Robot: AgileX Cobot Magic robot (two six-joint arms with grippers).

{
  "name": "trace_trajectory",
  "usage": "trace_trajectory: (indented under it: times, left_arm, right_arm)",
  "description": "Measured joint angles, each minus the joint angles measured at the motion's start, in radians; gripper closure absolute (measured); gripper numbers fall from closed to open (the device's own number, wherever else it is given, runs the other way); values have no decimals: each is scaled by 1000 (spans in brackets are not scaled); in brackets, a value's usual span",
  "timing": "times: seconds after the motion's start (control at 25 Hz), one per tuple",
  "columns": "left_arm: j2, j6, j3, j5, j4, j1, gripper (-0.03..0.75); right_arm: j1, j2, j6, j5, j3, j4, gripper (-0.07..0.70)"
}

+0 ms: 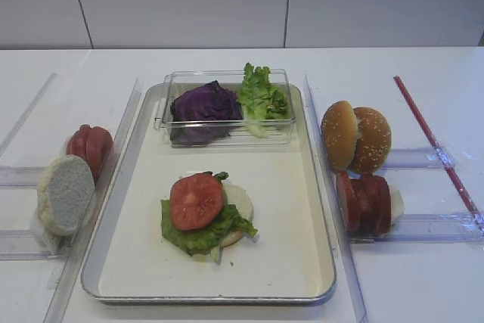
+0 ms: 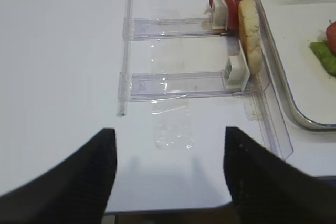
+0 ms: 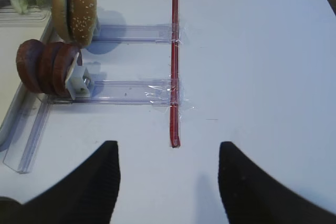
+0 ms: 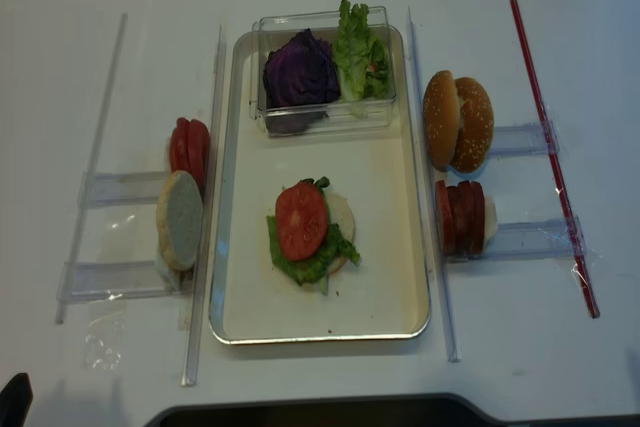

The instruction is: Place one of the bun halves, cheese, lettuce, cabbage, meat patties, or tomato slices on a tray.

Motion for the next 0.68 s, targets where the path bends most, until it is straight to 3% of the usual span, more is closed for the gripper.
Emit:
trace_trajectory:
  times: [0.68]
  left_arm:
    - [0, 0, 0, 0, 0, 0, 267]
  right_arm:
    - [0, 0, 0, 0, 0, 0, 176]
